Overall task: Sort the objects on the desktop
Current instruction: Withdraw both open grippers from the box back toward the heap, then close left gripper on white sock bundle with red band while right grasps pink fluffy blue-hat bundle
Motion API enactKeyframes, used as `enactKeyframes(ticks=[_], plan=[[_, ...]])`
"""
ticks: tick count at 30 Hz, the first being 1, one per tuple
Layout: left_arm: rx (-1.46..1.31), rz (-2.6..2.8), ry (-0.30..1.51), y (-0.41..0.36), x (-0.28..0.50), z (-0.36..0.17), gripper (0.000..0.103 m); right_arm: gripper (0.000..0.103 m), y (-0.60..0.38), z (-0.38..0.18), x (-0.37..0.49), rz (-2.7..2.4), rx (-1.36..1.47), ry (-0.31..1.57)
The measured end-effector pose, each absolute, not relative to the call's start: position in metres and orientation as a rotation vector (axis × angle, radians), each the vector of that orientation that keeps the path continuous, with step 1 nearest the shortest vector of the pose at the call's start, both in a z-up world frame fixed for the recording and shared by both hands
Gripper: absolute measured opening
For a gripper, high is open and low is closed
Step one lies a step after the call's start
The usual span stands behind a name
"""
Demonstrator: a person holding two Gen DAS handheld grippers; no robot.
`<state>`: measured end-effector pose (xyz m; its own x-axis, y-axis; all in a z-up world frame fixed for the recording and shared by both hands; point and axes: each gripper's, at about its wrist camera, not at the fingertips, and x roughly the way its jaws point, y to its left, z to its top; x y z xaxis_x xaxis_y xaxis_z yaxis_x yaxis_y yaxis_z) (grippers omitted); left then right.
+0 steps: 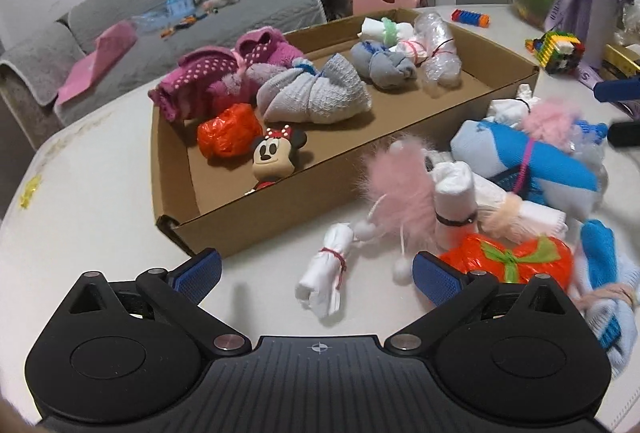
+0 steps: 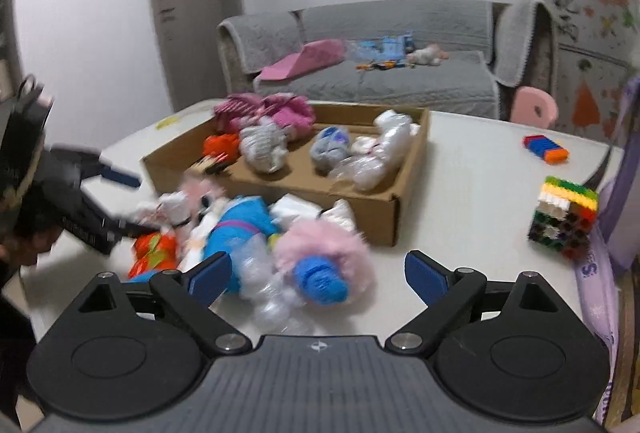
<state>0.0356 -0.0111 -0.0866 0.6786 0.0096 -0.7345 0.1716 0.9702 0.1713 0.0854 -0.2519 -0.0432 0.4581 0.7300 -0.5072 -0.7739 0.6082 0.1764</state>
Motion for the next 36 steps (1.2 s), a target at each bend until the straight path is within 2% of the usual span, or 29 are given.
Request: enactKeyframes(ticks=[4,6,9,11,13,14,15,17,19,21,22,36], plan=[[0.240,-0.095,0.821,-0.012,0.042,-0.092,0.103,0.091,-0.243,-0.046,0.100,0.889,-0.052,0.604],[0.240,-0.101,0.813,-0.012,0.044,-0.092,0.103,0.086,-0.234,-0.051,0.100,0.896,-0.075,0.628],[0.222,-0.111,0.814,-0.010,0.046,-0.093,0.103,0.070,-0.224,-0.056,0.100,0.903,-0.077,0.681],[0.222,-0.115,0.802,-0.009,0.043,-0.095,0.103,0.050,-0.218,-0.062,0.100,0.920,-0.080,0.725],[0.228,-0.114,0.797,-0.008,0.040,-0.094,0.101,0.044,-0.215,-0.067,0.096,0.929,-0.103,0.754],[0.225,-0.123,0.799,-0.008,0.039,-0.093,0.097,0.042,-0.217,-0.068,0.094,0.932,-0.107,0.754],[0.217,-0.131,0.798,-0.008,0.039,-0.092,0.091,0.041,-0.219,-0.067,0.093,0.935,-0.102,0.756],[0.183,-0.185,0.805,-0.008,0.038,-0.089,0.059,0.039,-0.226,-0.065,0.090,0.944,-0.088,0.756],[0.146,-0.227,0.821,-0.008,0.037,-0.087,0.046,0.039,-0.232,-0.064,0.088,0.940,-0.082,0.756],[0.151,-0.223,0.822,-0.010,0.034,-0.087,0.042,0.039,-0.238,-0.062,0.087,0.932,-0.077,0.755],[0.160,-0.223,0.821,-0.012,0.032,-0.087,0.035,0.039,-0.241,-0.061,0.087,0.930,-0.071,0.752],[0.214,-0.169,0.839,-0.008,0.021,-0.076,0.034,0.039,-0.256,-0.044,0.092,0.887,-0.064,0.692]])
